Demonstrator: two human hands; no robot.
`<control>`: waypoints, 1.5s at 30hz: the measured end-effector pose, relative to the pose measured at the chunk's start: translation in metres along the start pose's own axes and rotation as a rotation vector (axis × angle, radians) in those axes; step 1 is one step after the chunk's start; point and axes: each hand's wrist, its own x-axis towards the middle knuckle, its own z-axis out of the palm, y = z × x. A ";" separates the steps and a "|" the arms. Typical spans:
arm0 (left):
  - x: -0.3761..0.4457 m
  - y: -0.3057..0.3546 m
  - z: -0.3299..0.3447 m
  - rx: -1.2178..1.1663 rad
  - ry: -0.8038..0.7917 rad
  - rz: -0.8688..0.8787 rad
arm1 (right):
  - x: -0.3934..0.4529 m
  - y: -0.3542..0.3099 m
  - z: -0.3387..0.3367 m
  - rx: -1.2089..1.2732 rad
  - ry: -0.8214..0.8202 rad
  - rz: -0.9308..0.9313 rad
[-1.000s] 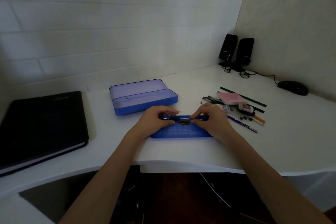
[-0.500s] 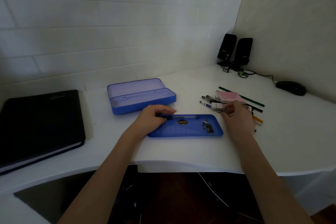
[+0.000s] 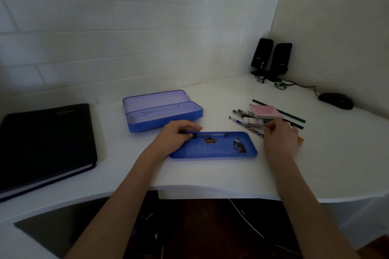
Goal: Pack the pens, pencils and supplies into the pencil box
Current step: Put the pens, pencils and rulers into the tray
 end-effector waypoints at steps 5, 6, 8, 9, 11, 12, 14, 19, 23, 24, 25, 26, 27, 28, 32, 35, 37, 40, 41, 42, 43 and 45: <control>-0.001 0.000 0.000 -0.001 0.004 -0.009 | 0.002 0.000 0.001 0.106 -0.067 0.046; -0.001 0.000 0.000 -0.002 0.004 -0.010 | 0.002 0.001 0.001 0.098 -0.075 0.047; -0.001 0.001 0.000 -0.010 0.005 -0.014 | 0.000 0.001 0.001 0.104 -0.074 0.039; -0.001 0.001 0.000 -0.014 0.006 -0.014 | 0.000 0.002 0.002 0.111 -0.056 0.032; -0.002 0.001 0.000 -0.012 0.007 -0.009 | 0.001 0.002 0.003 0.115 0.015 0.010; -0.002 0.001 0.000 -0.011 0.006 -0.004 | 0.002 0.001 0.002 0.122 0.052 -0.008; -0.001 0.001 0.000 -0.018 0.005 0.006 | 0.003 0.001 0.002 0.164 0.099 -0.050; -0.002 0.001 0.000 -0.016 0.009 0.012 | -0.003 -0.009 -0.004 0.354 0.004 -0.229; -0.002 0.000 -0.001 -0.046 0.000 -0.010 | -0.016 -0.023 -0.009 0.468 -0.295 -0.443; -0.002 0.000 0.000 -0.059 0.007 -0.024 | -0.018 -0.025 -0.009 0.469 -0.354 -0.475; -0.001 0.001 0.000 -0.076 0.025 -0.041 | -0.020 -0.025 -0.010 0.476 -0.394 -0.491; -0.001 0.001 0.000 -0.098 0.050 -0.058 | -0.021 -0.025 -0.010 0.492 -0.423 -0.492; -0.001 0.003 0.000 -0.126 0.076 -0.073 | -0.021 -0.024 -0.011 0.507 -0.451 -0.492; -0.001 0.004 0.000 -0.157 0.093 -0.086 | -0.022 -0.024 -0.011 0.516 -0.483 -0.493; -0.001 0.008 0.000 -0.248 0.114 -0.104 | -0.022 -0.024 -0.010 0.489 -0.596 -0.530; 0.002 0.011 0.000 -0.211 0.112 -0.126 | -0.022 -0.024 -0.010 0.503 -0.613 -0.516; 0.001 0.012 -0.001 -0.205 0.094 -0.136 | -0.022 -0.024 -0.009 0.490 -0.607 -0.517; -0.005 0.009 -0.001 -0.266 0.046 -0.087 | -0.022 -0.023 -0.007 0.434 -0.597 -0.538; -0.005 0.009 -0.002 -0.280 0.029 -0.102 | -0.022 -0.023 -0.007 0.428 -0.596 -0.545; -0.005 0.008 -0.002 -0.264 0.019 -0.107 | -0.022 -0.023 -0.006 0.431 -0.592 -0.552; -0.004 0.008 -0.002 -0.239 0.007 -0.097 | -0.022 -0.023 -0.005 0.438 -0.585 -0.556; -0.004 0.006 -0.001 -0.208 -0.031 -0.081 | -0.022 -0.023 -0.005 0.454 -0.562 -0.549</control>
